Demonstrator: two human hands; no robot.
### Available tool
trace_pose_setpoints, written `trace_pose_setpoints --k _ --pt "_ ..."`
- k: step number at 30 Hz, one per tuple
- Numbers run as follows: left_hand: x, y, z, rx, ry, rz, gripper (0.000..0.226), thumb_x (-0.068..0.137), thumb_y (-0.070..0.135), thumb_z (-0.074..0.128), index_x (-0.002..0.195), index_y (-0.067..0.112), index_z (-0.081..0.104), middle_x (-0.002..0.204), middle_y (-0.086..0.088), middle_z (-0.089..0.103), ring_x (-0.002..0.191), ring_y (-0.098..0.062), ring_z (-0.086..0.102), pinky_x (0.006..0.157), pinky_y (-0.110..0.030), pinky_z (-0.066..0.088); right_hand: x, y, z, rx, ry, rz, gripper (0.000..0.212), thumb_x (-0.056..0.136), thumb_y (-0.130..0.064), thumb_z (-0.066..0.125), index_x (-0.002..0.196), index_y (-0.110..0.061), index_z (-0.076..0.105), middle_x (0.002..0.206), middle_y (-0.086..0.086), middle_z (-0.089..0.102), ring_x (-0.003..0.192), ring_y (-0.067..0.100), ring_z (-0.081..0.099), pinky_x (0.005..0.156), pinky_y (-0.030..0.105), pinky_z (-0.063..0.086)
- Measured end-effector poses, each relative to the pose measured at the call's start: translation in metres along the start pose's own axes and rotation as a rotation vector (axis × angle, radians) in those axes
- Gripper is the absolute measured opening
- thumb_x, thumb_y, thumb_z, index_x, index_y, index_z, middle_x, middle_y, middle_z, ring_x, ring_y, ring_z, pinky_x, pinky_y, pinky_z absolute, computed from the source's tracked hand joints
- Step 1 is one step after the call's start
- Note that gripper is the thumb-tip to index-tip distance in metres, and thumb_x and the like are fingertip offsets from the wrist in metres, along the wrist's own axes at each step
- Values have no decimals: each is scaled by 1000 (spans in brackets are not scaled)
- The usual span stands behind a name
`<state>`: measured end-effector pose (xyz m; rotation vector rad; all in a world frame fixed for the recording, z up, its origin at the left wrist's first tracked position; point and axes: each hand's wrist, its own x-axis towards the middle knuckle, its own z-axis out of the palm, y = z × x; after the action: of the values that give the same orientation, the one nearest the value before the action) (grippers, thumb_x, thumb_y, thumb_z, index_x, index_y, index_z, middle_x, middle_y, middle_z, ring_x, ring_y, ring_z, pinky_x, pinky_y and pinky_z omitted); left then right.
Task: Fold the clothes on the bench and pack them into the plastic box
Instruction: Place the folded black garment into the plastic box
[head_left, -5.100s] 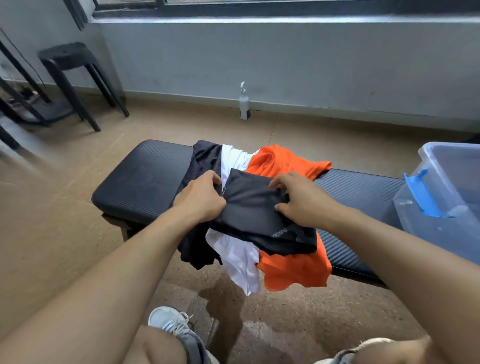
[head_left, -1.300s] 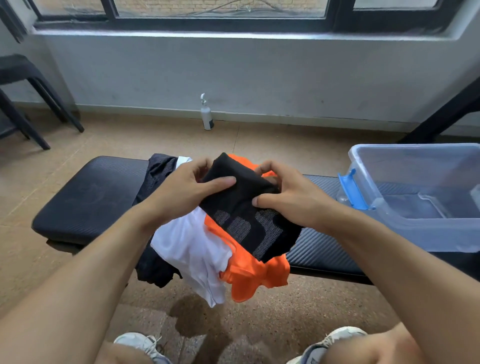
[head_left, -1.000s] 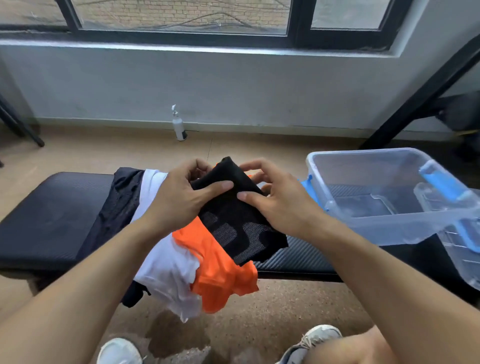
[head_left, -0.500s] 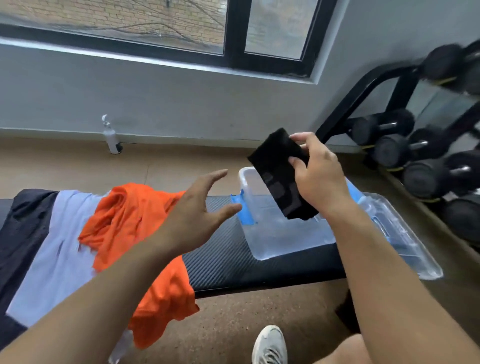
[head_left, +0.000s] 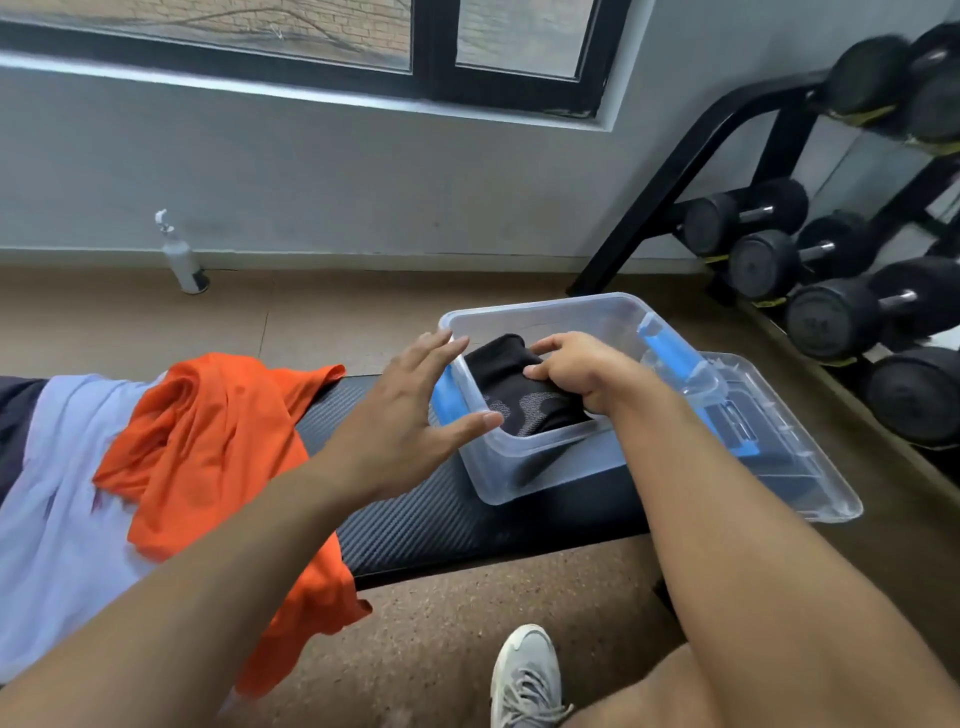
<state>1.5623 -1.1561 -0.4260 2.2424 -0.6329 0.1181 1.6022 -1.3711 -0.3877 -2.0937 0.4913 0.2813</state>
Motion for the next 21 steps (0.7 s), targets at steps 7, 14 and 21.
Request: trace_pose_setpoints --k 7,14,21 --pt "3 0 8 6 -58 -30 100 75 79 56 157 28 31 165 9 25 153 -5 13 126 -33 13 7 -2 9 -626 -90 -4 42 94 -12 63 135 -7 60 134 17 63 121 35 61 101 43 51" --pt "4 -2 9 36 -92 -44 100 75 81 48 158 29 29 166 12 21 153 -4 11 127 -36 13 1 2 -4 -854 -271 100 49 80 -57 76 93 -11 67 92 7 69 79 26 72 69 33 57" --pt "4 1 7 34 -134 -66 96 76 76 49 158 31 27 167 14 16 154 -4 7 126 -34 10 13 9 0 -432 -339 95 31 87 -8 71 116 4 67 112 25 73 102 41 72 95 59 55"
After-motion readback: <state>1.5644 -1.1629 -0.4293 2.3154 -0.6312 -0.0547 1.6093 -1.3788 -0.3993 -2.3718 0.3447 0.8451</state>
